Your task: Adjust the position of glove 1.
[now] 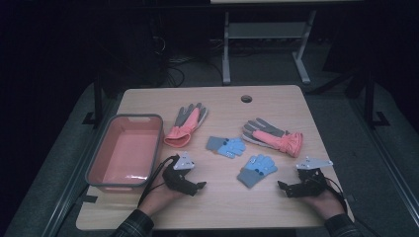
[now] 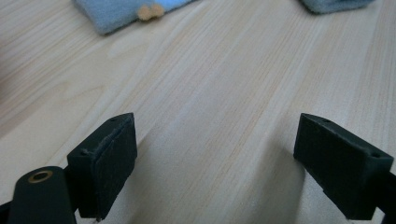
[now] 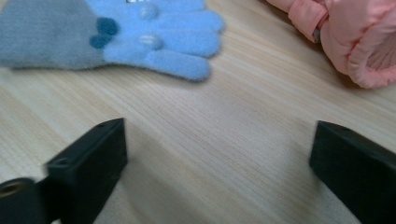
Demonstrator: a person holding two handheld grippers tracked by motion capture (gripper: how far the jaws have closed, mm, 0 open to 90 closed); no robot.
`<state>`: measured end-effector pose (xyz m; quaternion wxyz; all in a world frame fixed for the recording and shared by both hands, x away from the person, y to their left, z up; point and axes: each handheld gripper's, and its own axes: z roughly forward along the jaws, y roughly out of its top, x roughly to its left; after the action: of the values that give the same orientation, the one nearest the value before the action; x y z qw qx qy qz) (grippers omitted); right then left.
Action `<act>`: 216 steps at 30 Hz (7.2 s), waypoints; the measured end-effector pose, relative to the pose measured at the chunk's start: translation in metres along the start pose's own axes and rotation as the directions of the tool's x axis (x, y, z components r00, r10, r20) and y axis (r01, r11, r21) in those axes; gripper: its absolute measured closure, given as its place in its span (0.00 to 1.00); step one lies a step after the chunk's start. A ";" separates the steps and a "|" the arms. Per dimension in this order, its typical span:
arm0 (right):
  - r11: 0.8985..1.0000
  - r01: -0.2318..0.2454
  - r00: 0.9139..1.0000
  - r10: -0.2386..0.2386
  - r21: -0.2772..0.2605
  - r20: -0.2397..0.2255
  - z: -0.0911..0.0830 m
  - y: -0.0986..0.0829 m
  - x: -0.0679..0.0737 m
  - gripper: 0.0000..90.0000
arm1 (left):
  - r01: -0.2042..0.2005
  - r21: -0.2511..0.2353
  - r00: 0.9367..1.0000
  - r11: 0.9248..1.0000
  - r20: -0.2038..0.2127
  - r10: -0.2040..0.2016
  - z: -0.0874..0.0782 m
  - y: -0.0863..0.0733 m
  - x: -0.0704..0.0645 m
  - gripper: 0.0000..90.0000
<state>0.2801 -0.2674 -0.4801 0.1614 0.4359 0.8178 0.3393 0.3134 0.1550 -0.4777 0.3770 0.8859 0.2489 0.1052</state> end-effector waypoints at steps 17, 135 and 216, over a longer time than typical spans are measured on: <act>0.998 0.017 0.996 -0.023 -0.061 -0.091 -0.012 0.041 0.020 0.72 | -0.005 -0.002 1.000 1.000 -0.001 0.005 0.000 0.000 0.000 0.14; 0.983 0.127 0.963 -0.154 -0.132 -0.220 0.056 0.134 0.083 1.00 | 0.011 -0.055 0.997 0.998 0.083 -0.007 -0.007 0.041 -0.017 0.89; 0.997 0.083 0.966 -0.077 0.011 -0.247 0.028 0.067 0.062 1.00 | -0.233 -0.037 0.972 0.972 -0.046 0.231 0.029 0.092 -0.046 0.91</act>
<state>0.3010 -0.1790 -0.4517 0.0675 0.3586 0.8519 0.3755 0.3186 0.0588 -0.4314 0.3756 0.8983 0.1493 0.1723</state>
